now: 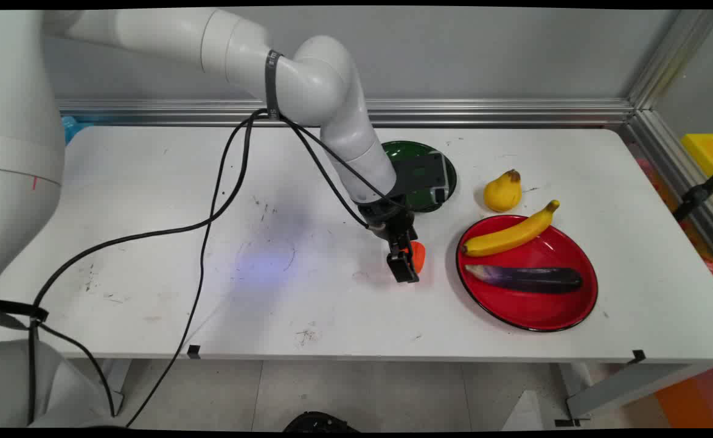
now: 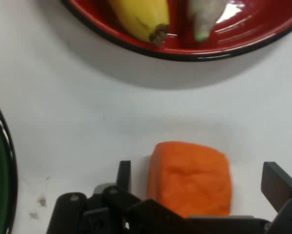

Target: Pick up the eggplant from the red plate

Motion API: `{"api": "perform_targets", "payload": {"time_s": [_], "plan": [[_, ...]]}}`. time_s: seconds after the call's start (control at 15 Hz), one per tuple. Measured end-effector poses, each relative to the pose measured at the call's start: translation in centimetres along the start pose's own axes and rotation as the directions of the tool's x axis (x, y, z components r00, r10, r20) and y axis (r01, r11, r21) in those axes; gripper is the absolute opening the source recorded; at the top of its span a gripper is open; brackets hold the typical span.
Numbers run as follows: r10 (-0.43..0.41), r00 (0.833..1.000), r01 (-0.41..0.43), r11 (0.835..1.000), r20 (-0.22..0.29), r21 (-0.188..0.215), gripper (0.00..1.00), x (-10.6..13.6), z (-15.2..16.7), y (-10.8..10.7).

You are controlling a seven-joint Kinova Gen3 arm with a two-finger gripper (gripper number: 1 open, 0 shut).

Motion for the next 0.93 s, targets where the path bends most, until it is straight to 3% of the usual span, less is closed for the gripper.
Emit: {"api": "perform_targets", "payload": {"time_s": [0.6,0.93], "plan": [[0.023,0.996,-0.024,1.0,-0.085,-0.018,1.0,2.9,-7.2,2.2],[0.057,0.988,-0.062,0.998,-0.144,-0.03,1.0,6.5,-9.8,3.1]]}}
